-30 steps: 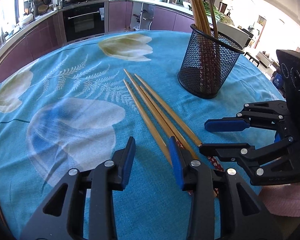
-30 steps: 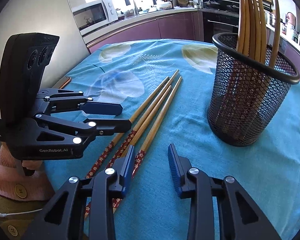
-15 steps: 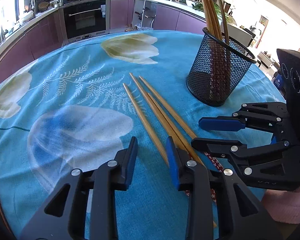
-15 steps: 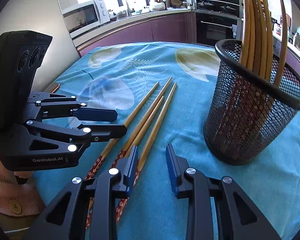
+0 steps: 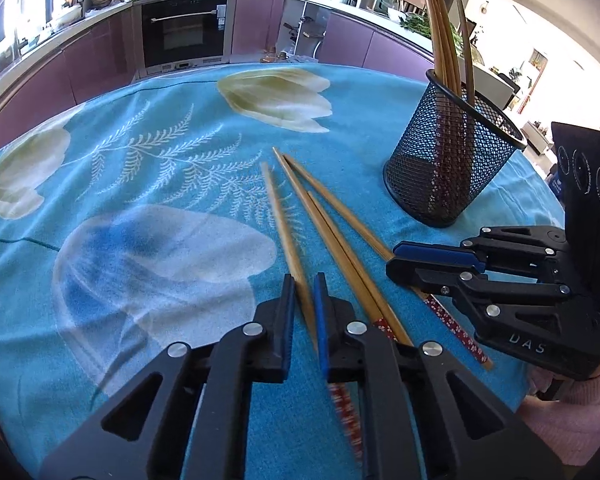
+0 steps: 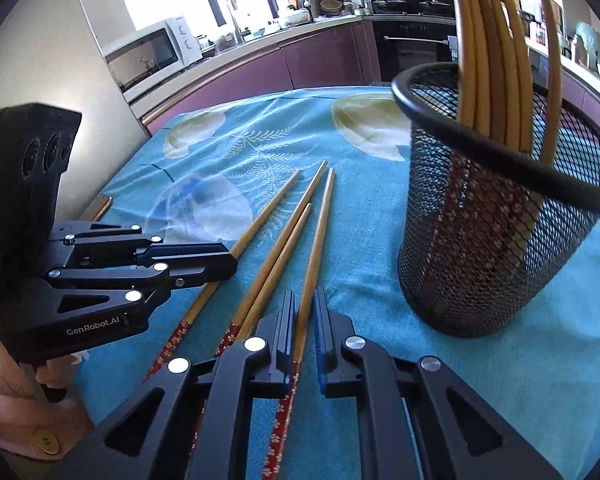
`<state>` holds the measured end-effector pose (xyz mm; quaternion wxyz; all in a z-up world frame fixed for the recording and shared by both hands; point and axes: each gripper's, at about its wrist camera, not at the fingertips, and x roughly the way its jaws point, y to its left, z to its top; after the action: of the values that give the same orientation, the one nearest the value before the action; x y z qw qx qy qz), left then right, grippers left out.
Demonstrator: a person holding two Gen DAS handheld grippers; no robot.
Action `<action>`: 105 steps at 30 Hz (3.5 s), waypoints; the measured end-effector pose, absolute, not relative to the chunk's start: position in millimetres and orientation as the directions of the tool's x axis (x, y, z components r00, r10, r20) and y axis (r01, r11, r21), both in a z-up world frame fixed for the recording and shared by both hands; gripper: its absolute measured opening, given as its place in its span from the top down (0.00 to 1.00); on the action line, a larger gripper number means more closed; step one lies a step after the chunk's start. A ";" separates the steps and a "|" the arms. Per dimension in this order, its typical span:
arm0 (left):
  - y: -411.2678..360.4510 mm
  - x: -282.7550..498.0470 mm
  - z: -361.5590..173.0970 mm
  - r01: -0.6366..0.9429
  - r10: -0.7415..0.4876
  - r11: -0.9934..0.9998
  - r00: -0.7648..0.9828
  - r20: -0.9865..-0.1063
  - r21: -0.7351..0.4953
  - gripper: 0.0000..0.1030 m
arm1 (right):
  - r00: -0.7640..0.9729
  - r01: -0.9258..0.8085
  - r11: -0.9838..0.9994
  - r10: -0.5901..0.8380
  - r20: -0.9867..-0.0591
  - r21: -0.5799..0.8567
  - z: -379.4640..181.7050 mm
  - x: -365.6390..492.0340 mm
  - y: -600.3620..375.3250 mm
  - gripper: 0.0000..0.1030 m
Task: Organize utensils
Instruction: 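Grasp one chopstick with the left gripper while the right gripper grasps another, then lift both held chopsticks upright and carry them over the mesh cup, then lower both chopsticks into the mesh cup and open both grippers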
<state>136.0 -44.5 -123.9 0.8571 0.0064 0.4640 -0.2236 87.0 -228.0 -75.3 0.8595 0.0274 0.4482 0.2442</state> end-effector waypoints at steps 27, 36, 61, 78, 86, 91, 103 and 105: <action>-37.8 121.5 -114.2 0.407 -0.343 0.905 0.520 -0.782 -0.126 0.85 | 0.436 -0.439 0.845 0.497 -0.750 0.305 -72.2 72.0 -233.6 0.94; -47.5 136.8 -125.4 0.420 -0.294 0.905 0.504 -0.812 -0.067 0.84 | 0.444 -0.448 0.854 0.468 -0.764 0.264 -73.5 79.2 -228.3 0.92; -36.2 106.6 -71.1 0.460 -0.452 0.865 0.539 -0.711 -0.202 0.93 | 0.545 -0.464 0.837 0.528 -0.651 0.290 -29.7 63.6 -252.6 0.94; -25.9 80.1 -14.1 0.547 -0.594 0.788 0.551 -0.586 -0.284 0.93 | 0.635 -0.458 0.832 0.553 -0.540 0.314 2.7 49.6 -283.0 0.94; -23.1 77.5 2.0 0.560 -0.619 0.773 0.565 -0.545 -0.298 0.93 | 0.662 -0.460 0.831 0.556 -0.502 0.314 15.8 45.9 -291.4 0.94; -28.5 81.5 9.8 0.573 -0.637 0.761 0.572 -0.517 -0.305 0.93 | 0.681 -0.459 0.835 0.549 -0.484 0.302 23.7 45.7 -296.2 0.94; -56.9 96.0 33.6 0.617 -0.676 0.728 0.575 -0.461 -0.299 0.93 | 0.734 -0.448 0.856 0.517 -0.440 0.258 49.5 46.8 -312.3 0.94; -62.6 99.3 37.7 0.625 -0.680 0.724 0.575 -0.454 -0.293 0.93 | 0.741 -0.447 0.859 0.512 -0.434 0.249 52.9 47.0 -313.5 0.94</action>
<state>99.3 -62.6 37.7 0.8860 -0.0502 0.2773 -0.3682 47.0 -313.6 52.9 0.9308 0.0644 0.2509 0.2577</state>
